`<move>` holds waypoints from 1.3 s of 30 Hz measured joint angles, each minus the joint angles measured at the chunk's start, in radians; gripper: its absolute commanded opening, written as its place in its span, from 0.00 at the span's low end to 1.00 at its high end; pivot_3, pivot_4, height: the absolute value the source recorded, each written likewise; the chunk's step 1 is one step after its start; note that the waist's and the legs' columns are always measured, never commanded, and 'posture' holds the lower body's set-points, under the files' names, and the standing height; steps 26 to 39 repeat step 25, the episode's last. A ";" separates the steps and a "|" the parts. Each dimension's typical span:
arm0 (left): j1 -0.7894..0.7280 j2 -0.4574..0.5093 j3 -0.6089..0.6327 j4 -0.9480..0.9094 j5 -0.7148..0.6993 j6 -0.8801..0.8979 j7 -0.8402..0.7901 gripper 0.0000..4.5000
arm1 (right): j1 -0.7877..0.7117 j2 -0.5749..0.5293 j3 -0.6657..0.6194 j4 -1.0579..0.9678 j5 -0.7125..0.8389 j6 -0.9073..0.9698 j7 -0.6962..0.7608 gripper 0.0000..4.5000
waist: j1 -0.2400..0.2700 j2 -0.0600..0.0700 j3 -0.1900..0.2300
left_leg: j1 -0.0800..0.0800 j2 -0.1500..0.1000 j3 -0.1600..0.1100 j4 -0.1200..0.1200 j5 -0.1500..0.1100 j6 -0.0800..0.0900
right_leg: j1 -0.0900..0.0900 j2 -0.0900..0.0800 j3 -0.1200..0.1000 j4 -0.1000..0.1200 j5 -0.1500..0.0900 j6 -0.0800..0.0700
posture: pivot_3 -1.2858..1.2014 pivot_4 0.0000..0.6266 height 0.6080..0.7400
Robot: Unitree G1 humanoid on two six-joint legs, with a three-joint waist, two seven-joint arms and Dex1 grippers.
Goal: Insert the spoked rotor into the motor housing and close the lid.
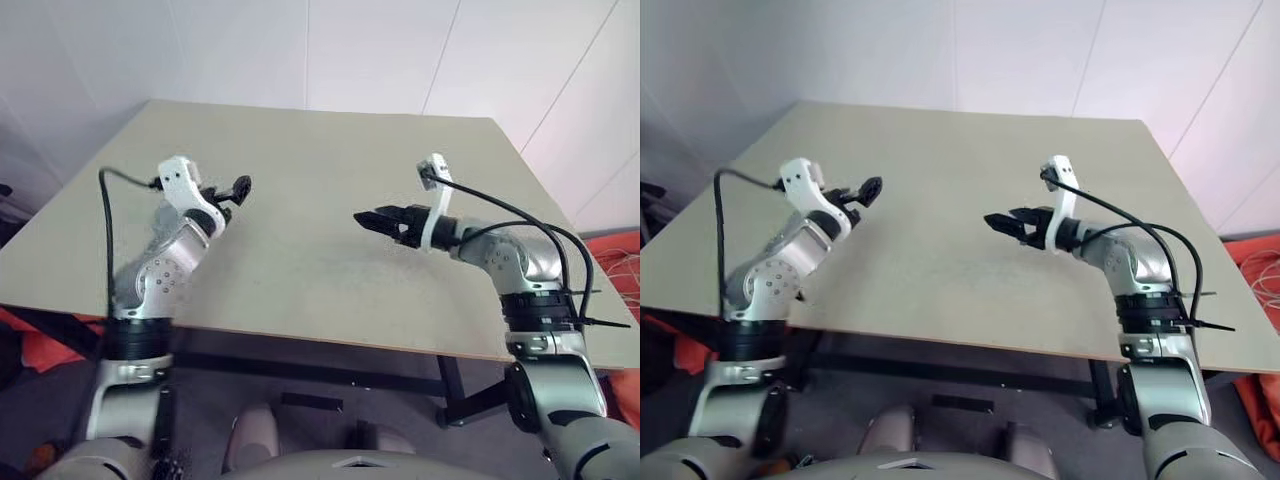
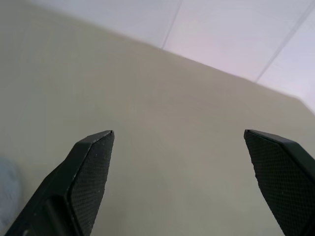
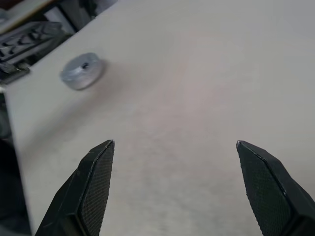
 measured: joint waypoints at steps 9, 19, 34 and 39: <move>-0.011 0.105 -0.030 0.356 0.175 -0.389 -0.580 1.00 | 0.014 -0.014 0.036 0.171 -0.142 -0.351 0.123 1.00 | -0.001 0.000 0.000 | 0.001 0.000 0.001 0.000 -0.001 0.001 | 0.001 -0.001 0.000 0.001 0.002 -0.012 | 0.52 0.00 1.00; 0.036 0.110 0.030 0.396 0.194 -0.487 -0.738 1.00 | 0.062 -0.002 0.036 0.214 -0.160 -0.466 0.213 1.00 | -0.002 0.000 0.000 | 0.003 0.001 0.002 0.001 -0.003 0.005 | 0.002 -0.001 -0.001 0.004 0.001 -0.015 | 0.52 0.00 1.00; 0.044 0.099 0.057 0.386 0.197 -0.486 -0.737 1.00 | 0.064 0.006 0.036 0.214 -0.160 -0.469 0.216 1.00 | -0.001 0.000 0.000 | 0.003 0.002 0.003 0.001 -0.003 0.006 | 0.003 -0.001 -0.001 0.004 0.001 -0.015 | 0.52 0.00 1.00; 0.044 0.099 0.057 0.386 0.197 -0.486 -0.737 1.00 | 0.064 0.006 0.036 0.214 -0.160 -0.469 0.216 1.00 | -0.001 0.000 0.000 | 0.003 0.002 0.003 0.001 -0.003 0.006 | 0.003 -0.001 -0.001 0.004 0.001 -0.015 | 0.52 0.00 1.00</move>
